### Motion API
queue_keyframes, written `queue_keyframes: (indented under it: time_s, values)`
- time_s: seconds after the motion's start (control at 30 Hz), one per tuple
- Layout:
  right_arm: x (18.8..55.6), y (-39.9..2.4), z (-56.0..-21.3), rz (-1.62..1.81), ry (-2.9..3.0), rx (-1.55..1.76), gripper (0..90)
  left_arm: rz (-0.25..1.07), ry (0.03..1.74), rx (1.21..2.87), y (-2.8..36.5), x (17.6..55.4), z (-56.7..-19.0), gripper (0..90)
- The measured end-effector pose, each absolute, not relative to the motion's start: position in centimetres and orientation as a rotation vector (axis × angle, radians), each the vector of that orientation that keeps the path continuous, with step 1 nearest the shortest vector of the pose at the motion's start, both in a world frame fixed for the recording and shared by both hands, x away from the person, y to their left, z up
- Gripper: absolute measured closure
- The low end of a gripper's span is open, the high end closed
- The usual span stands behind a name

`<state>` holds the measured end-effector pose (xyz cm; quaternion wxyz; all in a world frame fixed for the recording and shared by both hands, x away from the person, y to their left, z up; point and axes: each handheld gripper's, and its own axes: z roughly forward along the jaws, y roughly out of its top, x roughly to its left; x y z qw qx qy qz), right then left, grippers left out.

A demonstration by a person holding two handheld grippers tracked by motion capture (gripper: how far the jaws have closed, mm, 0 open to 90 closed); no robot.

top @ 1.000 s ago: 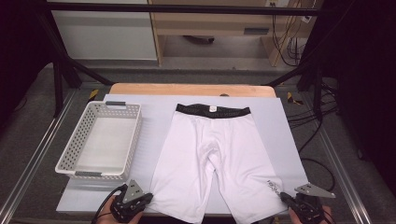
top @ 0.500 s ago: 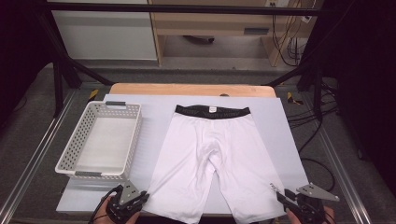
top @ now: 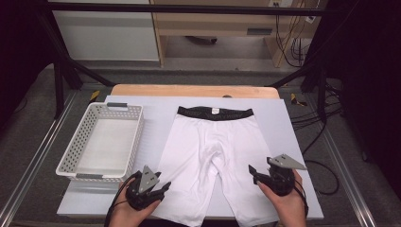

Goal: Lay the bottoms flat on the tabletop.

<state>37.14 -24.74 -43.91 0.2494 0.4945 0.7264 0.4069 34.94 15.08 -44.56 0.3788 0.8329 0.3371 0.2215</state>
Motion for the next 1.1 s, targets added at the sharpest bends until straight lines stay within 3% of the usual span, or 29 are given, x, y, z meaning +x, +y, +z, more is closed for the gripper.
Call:
queue_keyframes:
  time_s: [0.3,0.53,0.87,1.1]
  values:
    - [41.2,-21.0,-42.7,1.286,1.919,1.381,18.4,0.559,0.913,2.030,13.8,40.6,-44.2,39.6]
    - [40.4,-17.9,-44.0,1.274,2.020,1.319,15.4,0.559,0.867,1.973,14.8,39.7,-45.1,35.4]
    - [38.9,-14.8,-44.2,1.241,2.124,1.200,13.8,0.552,0.898,1.943,15.7,40.2,-44.7,14.3]
    - [37.9,-12.1,-44.2,1.252,2.199,1.128,13.7,0.560,0.903,1.949,16.3,40.3,-44.7,10.3]
